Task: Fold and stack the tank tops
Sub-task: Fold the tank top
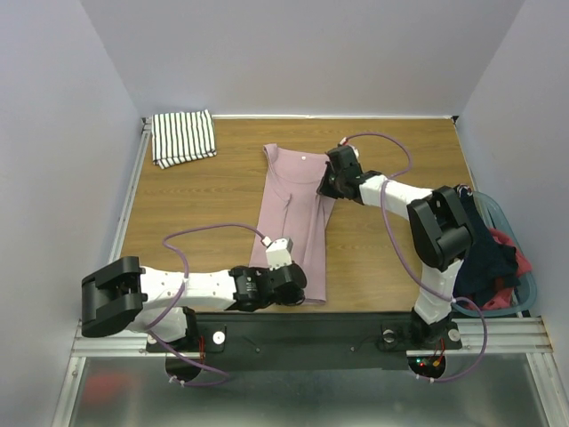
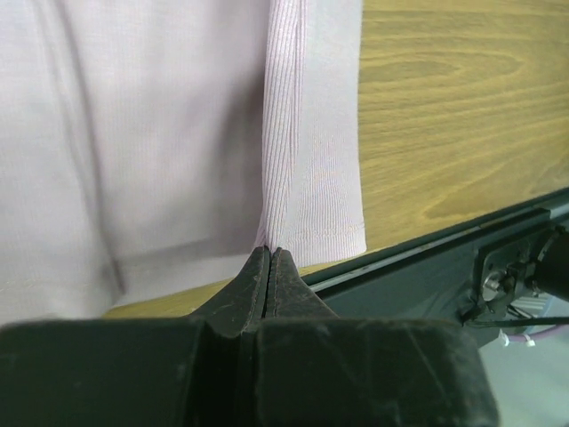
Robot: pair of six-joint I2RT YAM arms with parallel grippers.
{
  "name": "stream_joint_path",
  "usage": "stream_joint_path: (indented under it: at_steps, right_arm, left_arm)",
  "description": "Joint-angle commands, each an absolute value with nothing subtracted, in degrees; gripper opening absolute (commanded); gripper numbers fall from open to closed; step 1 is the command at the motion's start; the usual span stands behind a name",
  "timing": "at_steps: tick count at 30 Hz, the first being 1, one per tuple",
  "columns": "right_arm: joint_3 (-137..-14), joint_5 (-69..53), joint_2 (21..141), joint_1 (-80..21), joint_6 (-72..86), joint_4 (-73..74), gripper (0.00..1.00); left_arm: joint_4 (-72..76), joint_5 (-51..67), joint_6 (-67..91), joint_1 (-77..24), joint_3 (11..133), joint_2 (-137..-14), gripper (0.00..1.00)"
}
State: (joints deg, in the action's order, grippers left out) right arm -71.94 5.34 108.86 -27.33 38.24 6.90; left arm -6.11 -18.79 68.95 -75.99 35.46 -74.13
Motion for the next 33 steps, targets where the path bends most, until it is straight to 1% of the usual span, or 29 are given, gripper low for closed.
stream_joint_path:
  at_steps: [1, 10, 33]
  right_arm:
    - [-75.8, 7.4, 110.2, -29.0, 39.1, 5.8, 0.00]
    - [-78.6, 8.1, 112.7, -30.7, 39.4, 6.3, 0.00]
    - [-83.7, 9.3, 117.2, -33.6, 38.4, 8.0, 0.00]
  left_arm:
    - [-12.2, -21.0, 71.4, -75.2, 34.3, -71.5, 0.00]
    - [-15.0, -19.7, 72.9, -73.9, 32.4, -70.1, 0.00]
    - [-19.8, -18.4, 73.2, -72.7, 32.7, -69.6, 0.00]
